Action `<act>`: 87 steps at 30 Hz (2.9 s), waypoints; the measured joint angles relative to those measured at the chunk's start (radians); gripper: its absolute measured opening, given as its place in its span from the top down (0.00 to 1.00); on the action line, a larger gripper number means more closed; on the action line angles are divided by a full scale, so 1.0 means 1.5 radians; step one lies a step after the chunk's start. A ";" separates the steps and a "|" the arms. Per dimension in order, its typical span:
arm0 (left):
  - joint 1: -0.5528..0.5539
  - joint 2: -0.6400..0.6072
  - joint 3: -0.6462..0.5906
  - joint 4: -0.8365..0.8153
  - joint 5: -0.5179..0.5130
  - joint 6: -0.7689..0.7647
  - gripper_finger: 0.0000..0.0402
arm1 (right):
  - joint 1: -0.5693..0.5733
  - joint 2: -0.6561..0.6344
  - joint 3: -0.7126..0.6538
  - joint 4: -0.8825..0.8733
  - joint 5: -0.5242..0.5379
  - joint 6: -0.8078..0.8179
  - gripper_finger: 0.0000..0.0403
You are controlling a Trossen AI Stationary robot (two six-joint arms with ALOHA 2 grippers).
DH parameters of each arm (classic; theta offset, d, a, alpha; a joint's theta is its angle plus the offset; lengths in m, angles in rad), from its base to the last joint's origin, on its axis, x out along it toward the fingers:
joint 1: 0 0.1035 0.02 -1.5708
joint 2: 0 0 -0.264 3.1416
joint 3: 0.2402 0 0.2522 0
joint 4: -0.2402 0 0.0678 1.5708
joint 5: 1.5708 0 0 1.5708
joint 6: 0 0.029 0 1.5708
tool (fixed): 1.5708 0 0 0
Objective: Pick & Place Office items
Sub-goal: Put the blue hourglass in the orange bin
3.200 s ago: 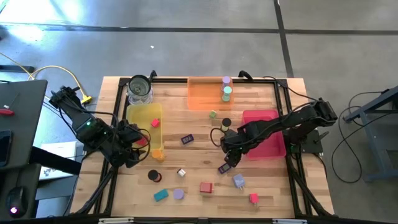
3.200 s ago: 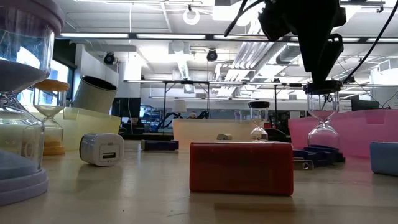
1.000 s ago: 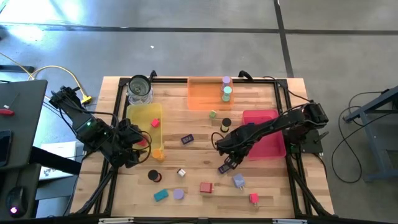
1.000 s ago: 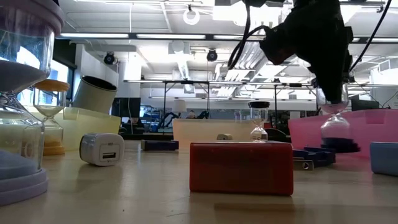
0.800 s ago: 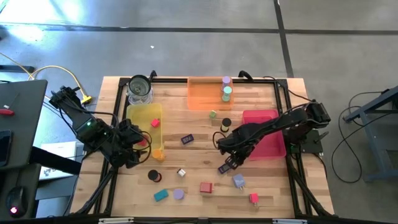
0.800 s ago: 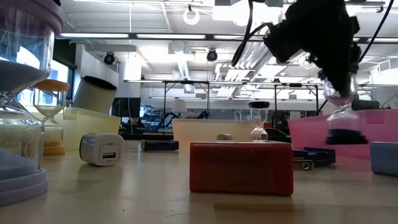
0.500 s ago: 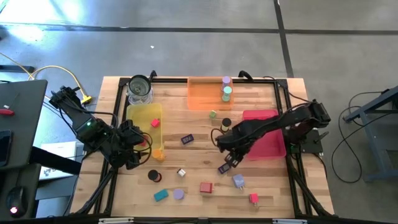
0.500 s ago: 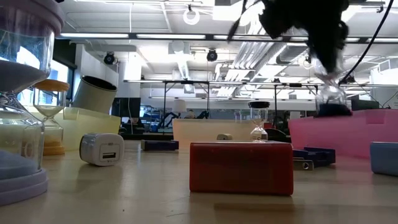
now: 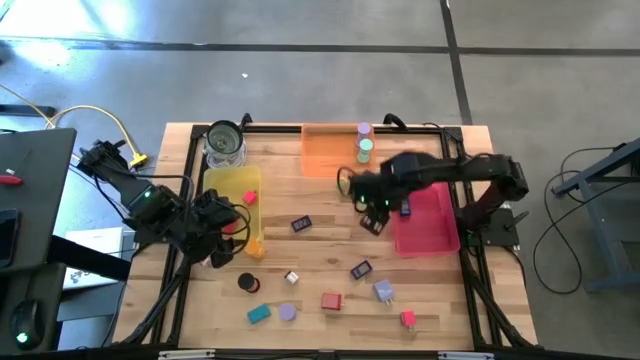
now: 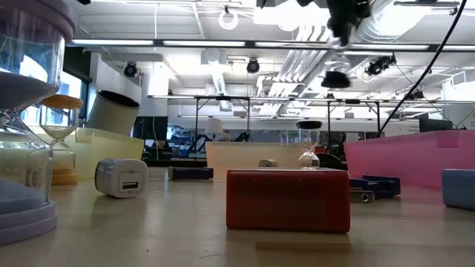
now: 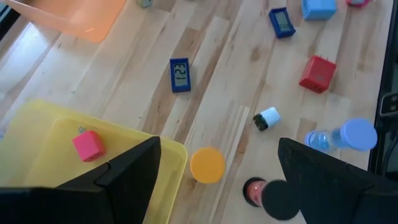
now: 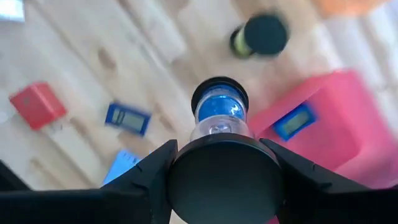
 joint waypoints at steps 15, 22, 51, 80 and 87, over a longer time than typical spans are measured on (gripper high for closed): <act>0.100 0.000 0.000 0.058 0.001 0.013 0.21 | -0.293 0.001 0.016 0.080 0.042 -0.282 0.52; 0.138 0.000 0.000 0.089 0.001 0.013 0.21 | -0.357 0.007 -0.003 0.110 0.006 -0.350 0.52; 0.506 0.000 0.000 0.186 0.079 0.445 0.21 | -0.414 0.007 -0.149 0.296 -0.061 -0.397 0.52; 0.595 0.000 0.000 0.209 0.237 0.464 0.21 | -0.412 0.030 -0.193 0.332 -0.065 -0.380 0.52; 0.595 0.000 0.000 0.208 0.242 0.466 0.21 | -0.404 0.057 -0.193 0.334 -0.064 -0.366 0.52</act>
